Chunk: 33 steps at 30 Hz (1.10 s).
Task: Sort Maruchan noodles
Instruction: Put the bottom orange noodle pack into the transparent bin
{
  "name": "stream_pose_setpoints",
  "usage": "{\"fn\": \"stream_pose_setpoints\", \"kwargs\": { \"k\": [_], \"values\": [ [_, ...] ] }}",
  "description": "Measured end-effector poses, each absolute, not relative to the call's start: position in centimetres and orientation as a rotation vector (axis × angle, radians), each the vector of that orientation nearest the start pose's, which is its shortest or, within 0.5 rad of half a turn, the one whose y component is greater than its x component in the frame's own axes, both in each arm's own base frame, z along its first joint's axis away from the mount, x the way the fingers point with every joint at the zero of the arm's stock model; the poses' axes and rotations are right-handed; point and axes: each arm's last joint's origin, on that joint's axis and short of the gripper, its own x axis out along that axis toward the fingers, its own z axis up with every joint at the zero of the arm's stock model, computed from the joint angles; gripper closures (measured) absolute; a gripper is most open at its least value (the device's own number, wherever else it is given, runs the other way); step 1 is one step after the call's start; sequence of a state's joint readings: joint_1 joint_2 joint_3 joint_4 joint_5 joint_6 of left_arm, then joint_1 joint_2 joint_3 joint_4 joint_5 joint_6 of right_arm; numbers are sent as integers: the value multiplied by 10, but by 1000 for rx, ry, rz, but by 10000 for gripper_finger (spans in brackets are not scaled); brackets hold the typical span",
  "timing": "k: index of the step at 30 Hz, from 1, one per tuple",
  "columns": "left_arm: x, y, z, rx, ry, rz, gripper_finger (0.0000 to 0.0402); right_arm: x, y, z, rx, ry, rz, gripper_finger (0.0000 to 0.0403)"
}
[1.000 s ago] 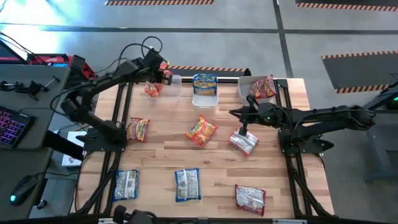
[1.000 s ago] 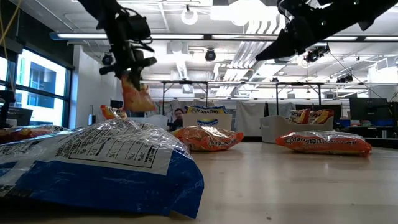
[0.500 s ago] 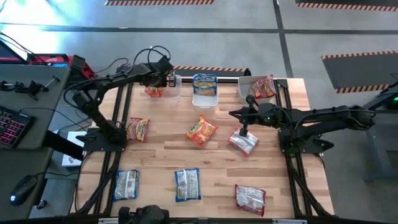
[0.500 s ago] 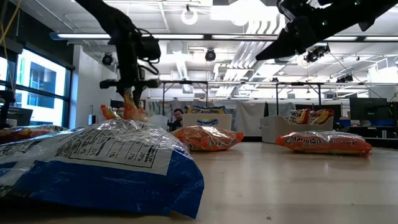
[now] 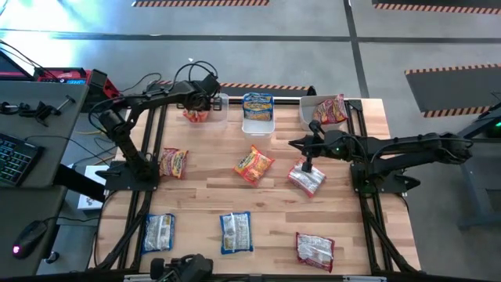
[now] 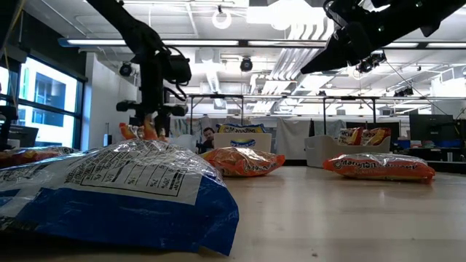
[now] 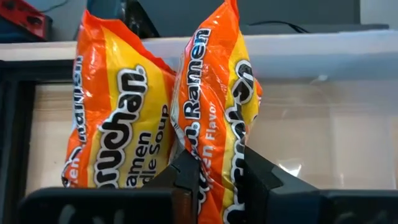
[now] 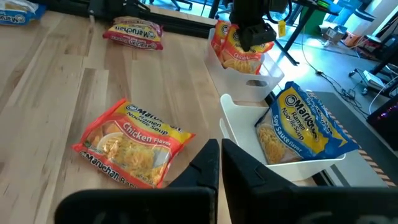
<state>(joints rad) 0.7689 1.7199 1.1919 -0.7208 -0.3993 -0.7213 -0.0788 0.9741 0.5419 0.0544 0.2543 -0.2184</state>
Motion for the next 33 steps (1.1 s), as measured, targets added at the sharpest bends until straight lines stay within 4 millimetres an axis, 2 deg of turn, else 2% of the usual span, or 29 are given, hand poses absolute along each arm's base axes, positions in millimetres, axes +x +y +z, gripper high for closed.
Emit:
{"fn": "stream_pose_setpoints", "kwargs": {
  "k": [5, 17, 26, 33],
  "values": [
    [230, 239, 204, -748, 899, 1443, 317, 207, -24, 238, -247, 413, -287, 403],
    [235, 234, 204, -678, 971, 1348, 229, 207, -24, 238, -251, 418, -285, 403],
    [234, 241, 211, -701, 957, 1277, 231, 207, -24, 238, -251, 420, -285, 403],
    [225, 251, 211, -731, 969, 1221, 262, 207, -24, 238, -250, 420, -282, 403]
  ]
}}
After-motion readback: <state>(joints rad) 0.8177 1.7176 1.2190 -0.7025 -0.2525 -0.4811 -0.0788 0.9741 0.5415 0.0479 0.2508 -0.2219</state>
